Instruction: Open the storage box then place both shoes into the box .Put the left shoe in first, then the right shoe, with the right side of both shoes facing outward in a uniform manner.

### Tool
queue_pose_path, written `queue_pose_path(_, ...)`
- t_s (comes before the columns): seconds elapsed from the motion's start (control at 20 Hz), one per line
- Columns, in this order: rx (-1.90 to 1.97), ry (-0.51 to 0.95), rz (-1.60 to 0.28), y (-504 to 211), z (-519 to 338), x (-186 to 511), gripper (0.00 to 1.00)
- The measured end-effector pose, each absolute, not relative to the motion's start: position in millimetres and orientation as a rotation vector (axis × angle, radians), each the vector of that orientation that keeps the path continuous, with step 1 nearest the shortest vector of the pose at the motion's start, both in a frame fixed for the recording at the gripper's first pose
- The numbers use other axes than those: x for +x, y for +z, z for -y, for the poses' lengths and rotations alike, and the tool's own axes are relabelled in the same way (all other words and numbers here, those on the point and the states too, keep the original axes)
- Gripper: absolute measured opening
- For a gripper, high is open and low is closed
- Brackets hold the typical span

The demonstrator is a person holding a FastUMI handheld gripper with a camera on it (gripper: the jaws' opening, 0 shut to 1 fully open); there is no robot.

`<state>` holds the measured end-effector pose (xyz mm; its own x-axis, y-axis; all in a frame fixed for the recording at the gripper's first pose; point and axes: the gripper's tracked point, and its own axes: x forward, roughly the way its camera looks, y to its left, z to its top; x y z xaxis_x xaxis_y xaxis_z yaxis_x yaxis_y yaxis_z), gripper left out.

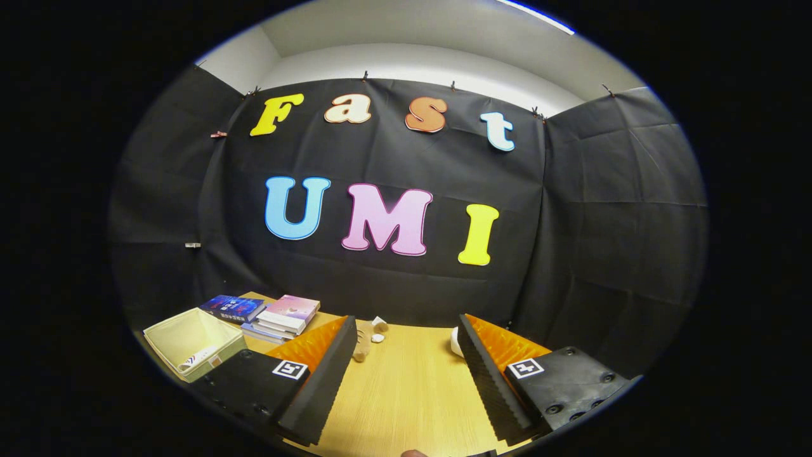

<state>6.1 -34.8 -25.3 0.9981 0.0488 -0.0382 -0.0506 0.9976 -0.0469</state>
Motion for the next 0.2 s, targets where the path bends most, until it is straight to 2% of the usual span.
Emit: queue_pose_path(0.2,-0.023,0.035,-0.022,-19.4,39.6,7.1,0.98)
